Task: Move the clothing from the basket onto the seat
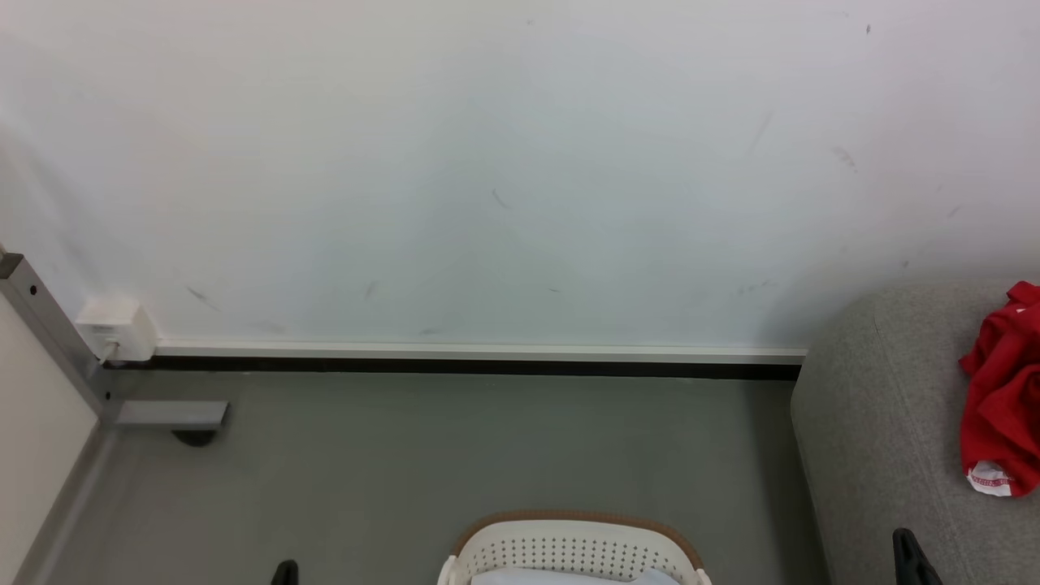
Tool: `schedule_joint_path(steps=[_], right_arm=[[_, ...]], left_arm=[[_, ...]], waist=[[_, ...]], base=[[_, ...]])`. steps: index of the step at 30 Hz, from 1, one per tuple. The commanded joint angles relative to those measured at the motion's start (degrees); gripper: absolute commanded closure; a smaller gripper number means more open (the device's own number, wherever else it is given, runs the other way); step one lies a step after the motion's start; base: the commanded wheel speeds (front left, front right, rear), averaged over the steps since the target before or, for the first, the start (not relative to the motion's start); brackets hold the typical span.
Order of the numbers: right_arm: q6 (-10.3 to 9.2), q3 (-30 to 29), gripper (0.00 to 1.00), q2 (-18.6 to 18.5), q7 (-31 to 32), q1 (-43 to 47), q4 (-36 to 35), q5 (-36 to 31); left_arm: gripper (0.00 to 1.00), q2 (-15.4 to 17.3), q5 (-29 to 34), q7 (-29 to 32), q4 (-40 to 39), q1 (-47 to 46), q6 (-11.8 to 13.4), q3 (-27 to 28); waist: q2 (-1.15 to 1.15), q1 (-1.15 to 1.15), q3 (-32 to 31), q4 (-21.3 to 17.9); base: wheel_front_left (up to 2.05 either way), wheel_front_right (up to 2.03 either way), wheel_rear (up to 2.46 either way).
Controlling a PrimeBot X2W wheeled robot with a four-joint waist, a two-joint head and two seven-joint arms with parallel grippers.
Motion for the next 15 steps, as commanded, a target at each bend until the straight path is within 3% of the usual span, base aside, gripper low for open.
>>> schedule_joint_path(steps=[1, 15], right_arm=[[-0.02, -0.2, 1.00, -0.4, 0.5, -1.7, -1.2, 2.8], [-0.03, -0.6, 1.00, -0.5, 3.6, -3.3, -1.9, 16.6]], left_arm=[[1.00, 0.1, -2.3, 0.5, -0.5, -1.7, -0.5, 1.0], [1.00, -1.3, -14.3, 3.7, 0.0, -4.1, -3.1, 4.0]], waist=[[0.00, 0.00, 0.0, 0.0], [0.00, 0.00, 0.5, 0.0]], base=[[0.00, 0.00, 0.00], [0.00, 0.00, 0.00]])
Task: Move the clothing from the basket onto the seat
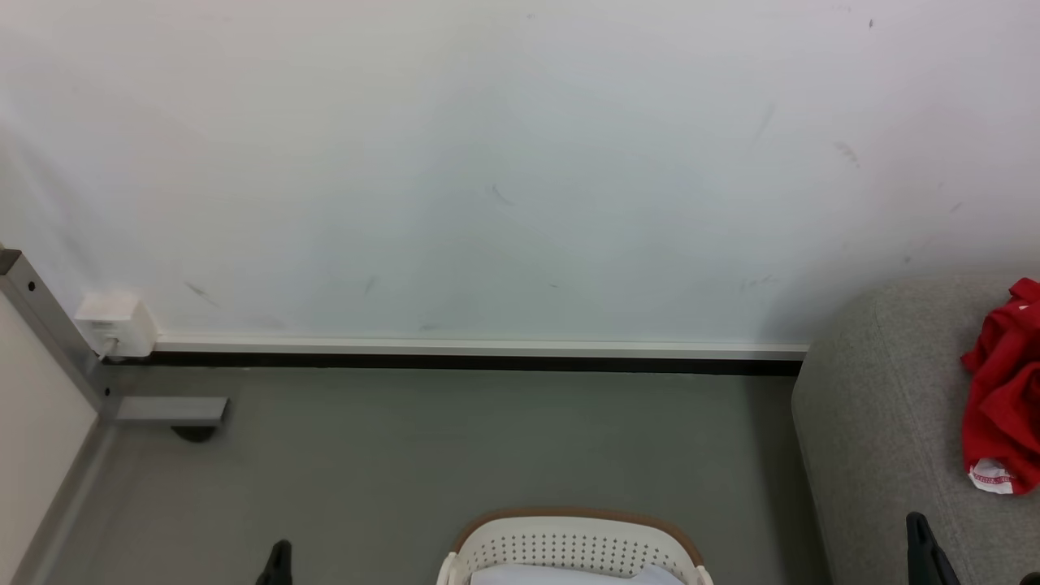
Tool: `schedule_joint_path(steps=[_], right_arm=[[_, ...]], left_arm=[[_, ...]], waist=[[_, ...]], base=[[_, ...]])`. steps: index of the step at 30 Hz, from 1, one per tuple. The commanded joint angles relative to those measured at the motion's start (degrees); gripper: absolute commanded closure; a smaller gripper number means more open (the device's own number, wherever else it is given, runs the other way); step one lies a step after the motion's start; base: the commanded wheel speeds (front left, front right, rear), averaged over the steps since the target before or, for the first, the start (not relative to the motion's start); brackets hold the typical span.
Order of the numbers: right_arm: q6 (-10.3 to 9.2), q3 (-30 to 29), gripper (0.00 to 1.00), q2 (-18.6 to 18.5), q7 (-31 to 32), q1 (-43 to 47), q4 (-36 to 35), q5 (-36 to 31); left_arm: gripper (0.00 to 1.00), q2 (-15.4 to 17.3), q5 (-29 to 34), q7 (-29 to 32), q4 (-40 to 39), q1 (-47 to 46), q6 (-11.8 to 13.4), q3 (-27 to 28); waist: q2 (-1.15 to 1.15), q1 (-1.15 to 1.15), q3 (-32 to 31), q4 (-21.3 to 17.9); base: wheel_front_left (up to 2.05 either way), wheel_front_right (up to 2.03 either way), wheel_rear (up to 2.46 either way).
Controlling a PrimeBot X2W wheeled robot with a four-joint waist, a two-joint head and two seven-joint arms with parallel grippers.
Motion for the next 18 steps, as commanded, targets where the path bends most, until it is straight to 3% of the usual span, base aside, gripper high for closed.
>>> schedule_joint_path(steps=[1, 18], right_arm=[[-0.03, -0.3, 1.00, -0.5, 0.4, -1.9, -1.0, 2.5], [-0.05, -0.8, 1.00, -0.6, 3.7, -3.7, -1.6, 16.4]], left_arm=[[1.00, 0.0, -2.4, 0.4, -0.5, -1.6, -0.6, 0.9], [1.00, -1.4, -14.4, 3.8, 0.0, -4.0, -3.2, 4.0]], waist=[[0.00, 0.00, 0.0, 0.0], [0.00, 0.00, 0.6, 0.0]], base=[[0.00, 0.00, 0.00], [0.00, 0.00, 0.00]])
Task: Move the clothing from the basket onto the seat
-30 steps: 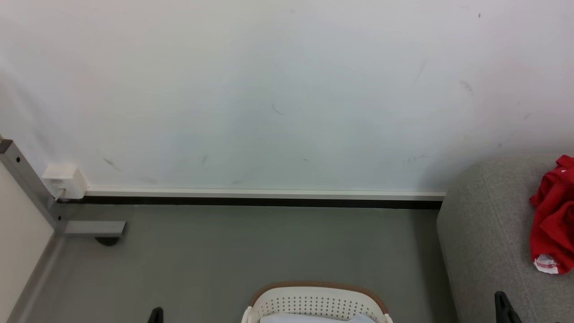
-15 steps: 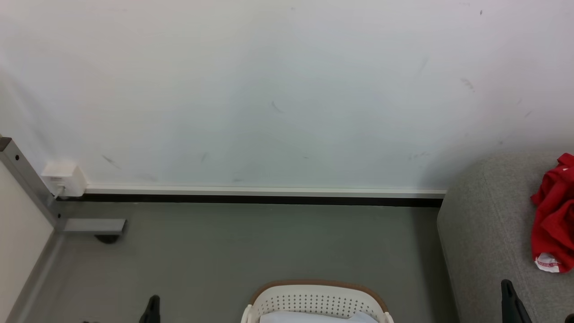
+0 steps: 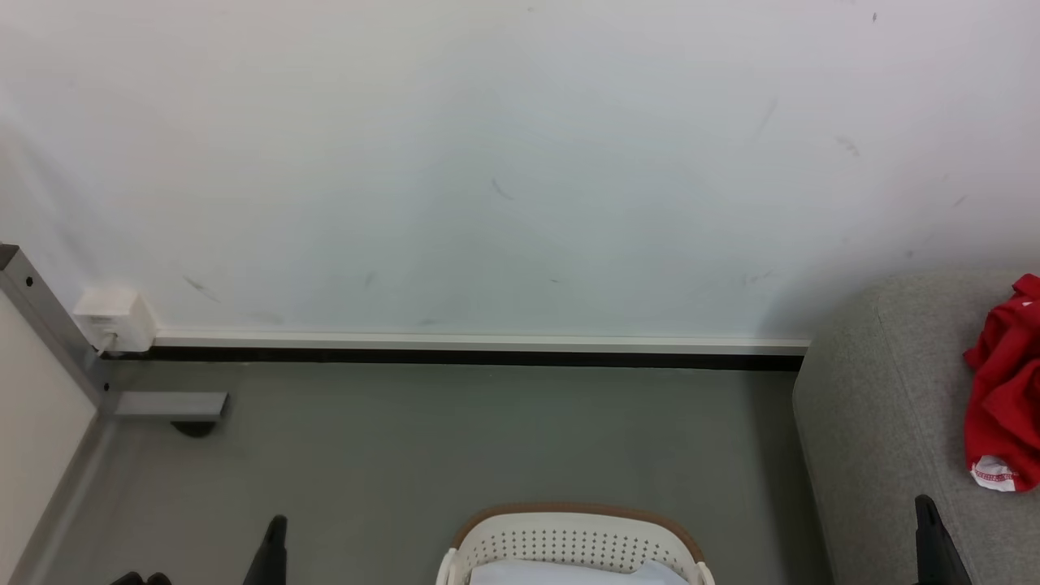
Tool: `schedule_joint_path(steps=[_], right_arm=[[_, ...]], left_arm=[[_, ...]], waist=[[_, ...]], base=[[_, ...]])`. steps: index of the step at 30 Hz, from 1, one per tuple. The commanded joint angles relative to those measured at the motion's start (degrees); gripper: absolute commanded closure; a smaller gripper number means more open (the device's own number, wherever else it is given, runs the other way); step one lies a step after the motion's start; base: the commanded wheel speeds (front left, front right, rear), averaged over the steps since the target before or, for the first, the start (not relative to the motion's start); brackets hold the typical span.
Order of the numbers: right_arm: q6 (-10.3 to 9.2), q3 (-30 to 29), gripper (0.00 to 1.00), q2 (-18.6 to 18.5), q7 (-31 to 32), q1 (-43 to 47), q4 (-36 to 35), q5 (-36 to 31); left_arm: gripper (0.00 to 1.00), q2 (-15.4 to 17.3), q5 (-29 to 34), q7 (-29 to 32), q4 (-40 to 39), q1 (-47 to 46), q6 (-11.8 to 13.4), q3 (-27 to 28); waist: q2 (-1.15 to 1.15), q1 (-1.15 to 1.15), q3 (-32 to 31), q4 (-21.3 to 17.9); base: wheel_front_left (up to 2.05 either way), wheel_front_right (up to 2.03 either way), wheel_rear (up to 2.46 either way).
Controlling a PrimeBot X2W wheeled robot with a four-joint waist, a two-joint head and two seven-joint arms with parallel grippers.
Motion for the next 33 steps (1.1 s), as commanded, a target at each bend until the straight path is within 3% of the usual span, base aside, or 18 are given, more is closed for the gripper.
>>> schedule_joint_path(steps=[1, 33], right_arm=[[-0.05, -0.3, 1.00, -0.6, 0.4, -1.7, -1.0, 2.1], [-0.09, -1.0, 1.00, -0.7, 5.1, -4.0, -1.7, 22.2]], left_arm=[[1.00, 0.0, -2.0, 0.5, -0.4, -1.5, -0.5, 0.8], [1.00, -2.2, -19.1, 5.5, 0.4, -4.8, -4.2, 5.4]], waist=[[0.00, 0.00, 0.0, 0.0], [0.00, 0.00, 1.0, 0.1]], base=[[0.00, 0.00, 0.00], [0.00, 0.00, 0.00]])
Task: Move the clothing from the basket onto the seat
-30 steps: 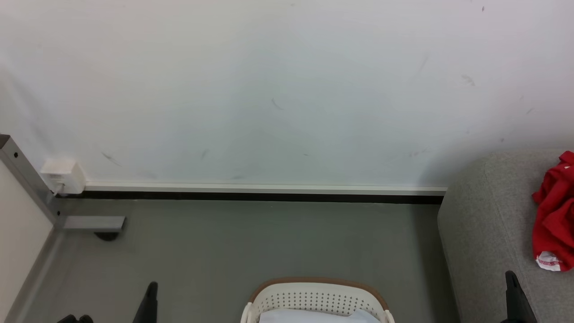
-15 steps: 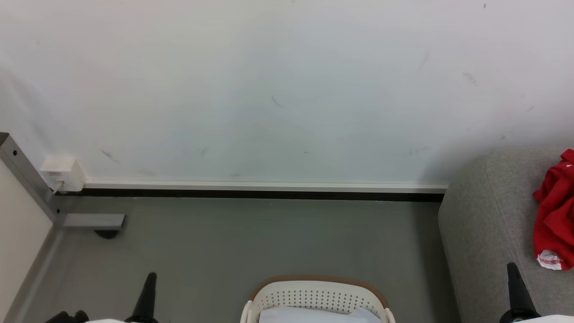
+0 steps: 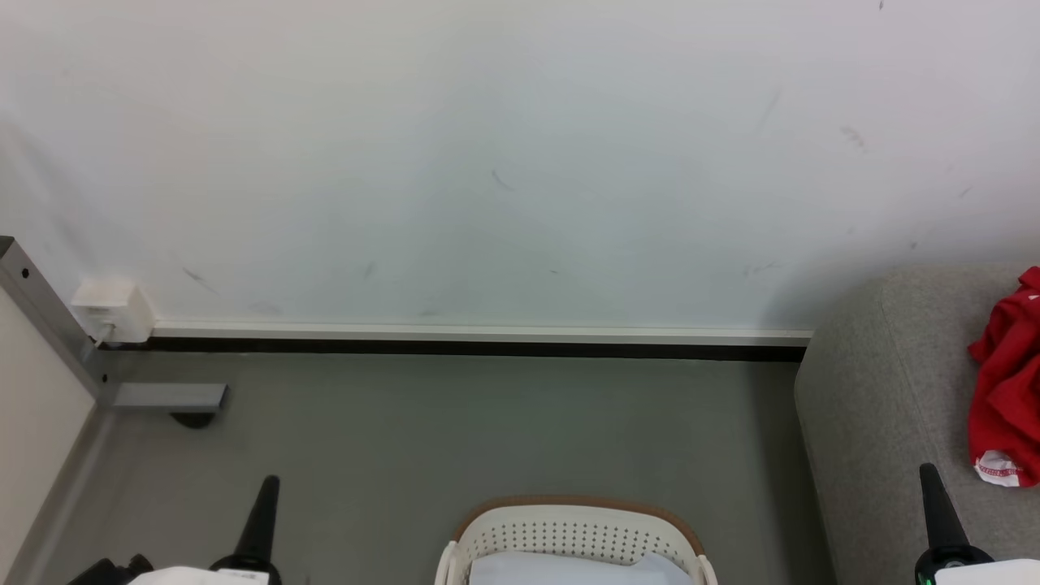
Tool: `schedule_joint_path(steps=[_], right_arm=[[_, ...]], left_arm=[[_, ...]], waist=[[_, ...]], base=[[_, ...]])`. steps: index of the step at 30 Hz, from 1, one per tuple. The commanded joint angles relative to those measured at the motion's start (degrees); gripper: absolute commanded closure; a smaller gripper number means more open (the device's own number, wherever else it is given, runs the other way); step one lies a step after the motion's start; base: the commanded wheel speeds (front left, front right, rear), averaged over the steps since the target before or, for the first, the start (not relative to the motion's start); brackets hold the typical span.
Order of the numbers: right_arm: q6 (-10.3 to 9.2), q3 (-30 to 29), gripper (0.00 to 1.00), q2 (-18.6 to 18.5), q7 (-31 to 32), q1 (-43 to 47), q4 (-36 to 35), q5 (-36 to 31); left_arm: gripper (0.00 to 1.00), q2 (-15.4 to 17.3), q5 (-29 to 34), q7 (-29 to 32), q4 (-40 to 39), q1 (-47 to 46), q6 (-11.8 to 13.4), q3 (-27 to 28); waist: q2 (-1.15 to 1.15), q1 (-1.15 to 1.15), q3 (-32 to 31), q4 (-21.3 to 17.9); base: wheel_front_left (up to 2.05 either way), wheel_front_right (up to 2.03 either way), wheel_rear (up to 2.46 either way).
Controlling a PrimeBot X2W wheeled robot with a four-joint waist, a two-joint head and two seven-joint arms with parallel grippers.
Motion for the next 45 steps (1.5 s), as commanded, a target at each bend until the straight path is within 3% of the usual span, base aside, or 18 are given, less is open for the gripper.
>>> schedule_joint_path(steps=[1, 45], right_arm=[[-0.09, -0.2, 1.00, -0.6, 0.2, -1.0, -0.6, 1.3], [-0.14, -1.0, 1.00, -0.7, 5.0, -3.5, -1.3, 22.0]], left_arm=[[1.00, 0.0, -1.5, 0.4, -0.2, -1.0, -0.3, 0.4], [1.00, -2.4, -19.0, 5.7, 0.7, -4.4, -4.2, 5.3]], waist=[[0.00, 0.00, 0.0, 0.0], [0.00, 0.00, 1.4, 0.1]], base=[[0.00, 0.00, 0.00], [0.00, 0.00, 0.00]])
